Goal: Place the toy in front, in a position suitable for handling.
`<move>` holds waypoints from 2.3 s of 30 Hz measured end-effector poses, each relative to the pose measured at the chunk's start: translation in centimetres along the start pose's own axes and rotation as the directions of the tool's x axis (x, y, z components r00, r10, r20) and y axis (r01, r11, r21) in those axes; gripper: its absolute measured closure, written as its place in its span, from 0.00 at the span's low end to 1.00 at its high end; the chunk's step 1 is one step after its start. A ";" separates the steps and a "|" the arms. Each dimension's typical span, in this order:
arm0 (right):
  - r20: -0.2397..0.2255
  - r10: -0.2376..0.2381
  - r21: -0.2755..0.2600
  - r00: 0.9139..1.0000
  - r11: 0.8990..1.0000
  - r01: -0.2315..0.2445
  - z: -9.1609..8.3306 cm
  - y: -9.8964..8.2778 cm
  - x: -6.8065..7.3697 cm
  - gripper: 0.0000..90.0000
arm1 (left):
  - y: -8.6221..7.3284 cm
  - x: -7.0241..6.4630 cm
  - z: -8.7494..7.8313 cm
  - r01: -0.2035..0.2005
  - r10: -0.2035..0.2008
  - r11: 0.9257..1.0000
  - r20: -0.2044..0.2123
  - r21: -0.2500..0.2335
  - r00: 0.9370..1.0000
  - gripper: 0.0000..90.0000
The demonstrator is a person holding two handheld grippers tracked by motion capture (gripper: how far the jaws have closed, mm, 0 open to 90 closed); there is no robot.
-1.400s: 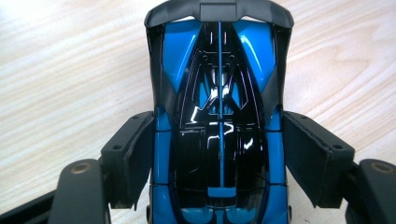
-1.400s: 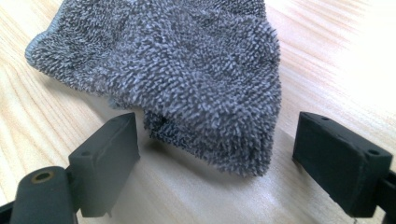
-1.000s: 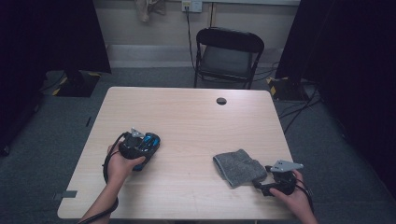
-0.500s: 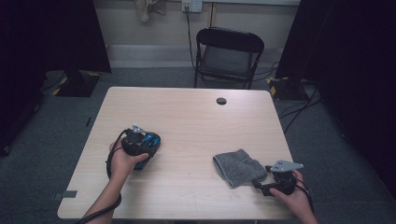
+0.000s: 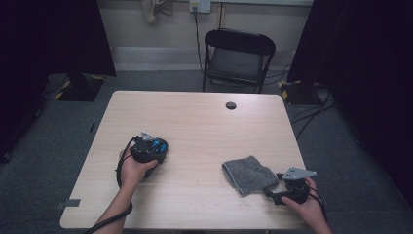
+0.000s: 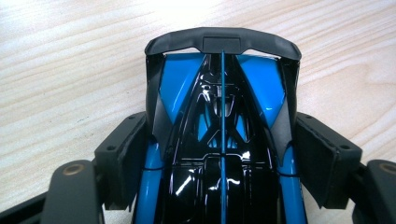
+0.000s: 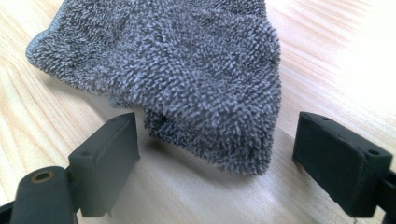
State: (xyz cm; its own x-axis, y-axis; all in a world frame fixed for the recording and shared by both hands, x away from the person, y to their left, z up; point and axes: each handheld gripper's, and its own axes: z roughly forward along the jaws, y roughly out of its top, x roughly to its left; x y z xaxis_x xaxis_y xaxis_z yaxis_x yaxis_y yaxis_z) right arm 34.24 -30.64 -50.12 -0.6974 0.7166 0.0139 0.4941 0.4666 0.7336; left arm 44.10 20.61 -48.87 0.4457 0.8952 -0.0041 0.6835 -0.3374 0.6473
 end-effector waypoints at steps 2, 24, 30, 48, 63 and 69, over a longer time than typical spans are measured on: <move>0.000 0.001 0.000 1.000 1.000 -0.001 0.0 0.0 0.0 0.15 | 0.0 -0.2 -0.1 -0.004 0.004 1.000 -0.003 0.005 1.000 0.28; 0.002 0.000 0.000 1.000 1.000 0.000 -0.1 -0.1 -0.1 0.15 | 2.4 0.4 -5.4 -0.047 0.050 0.995 0.033 -0.088 0.998 0.28; 0.002 -0.001 0.000 1.000 1.000 0.001 -0.1 -0.1 -0.1 0.15 | 3.4 0.4 -6.4 -0.069 0.073 0.992 0.040 -0.104 0.997 0.28; 0.002 0.000 0.000 1.000 1.000 0.000 -0.1 -0.1 -0.1 0.15 | 6.4 -2.1 -6.9 -0.109 0.124 0.985 0.113 -0.131 0.986 0.28; 0.002 -0.001 0.001 1.000 1.000 0.001 -0.1 -0.1 -0.1 0.15 | 7.9 -5.8 -4.9 -0.182 0.196 0.979 0.178 -0.093 0.964 0.28; 0.001 -0.001 0.000 1.000 1.000 0.001 -0.1 -0.1 -0.1 0.15 | 8.4 -6.8 -3.9 -0.212 0.226 0.973 0.185 -0.089 0.956 0.28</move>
State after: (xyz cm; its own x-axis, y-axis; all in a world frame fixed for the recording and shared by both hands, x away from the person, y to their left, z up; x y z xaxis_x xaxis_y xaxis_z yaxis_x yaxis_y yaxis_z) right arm 34.24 -30.84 -50.12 -0.6972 0.7168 0.0122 0.4934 0.4674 0.7336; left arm 44.60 12.78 -40.44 0.6876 0.7261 0.0010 0.5190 -0.4924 0.6987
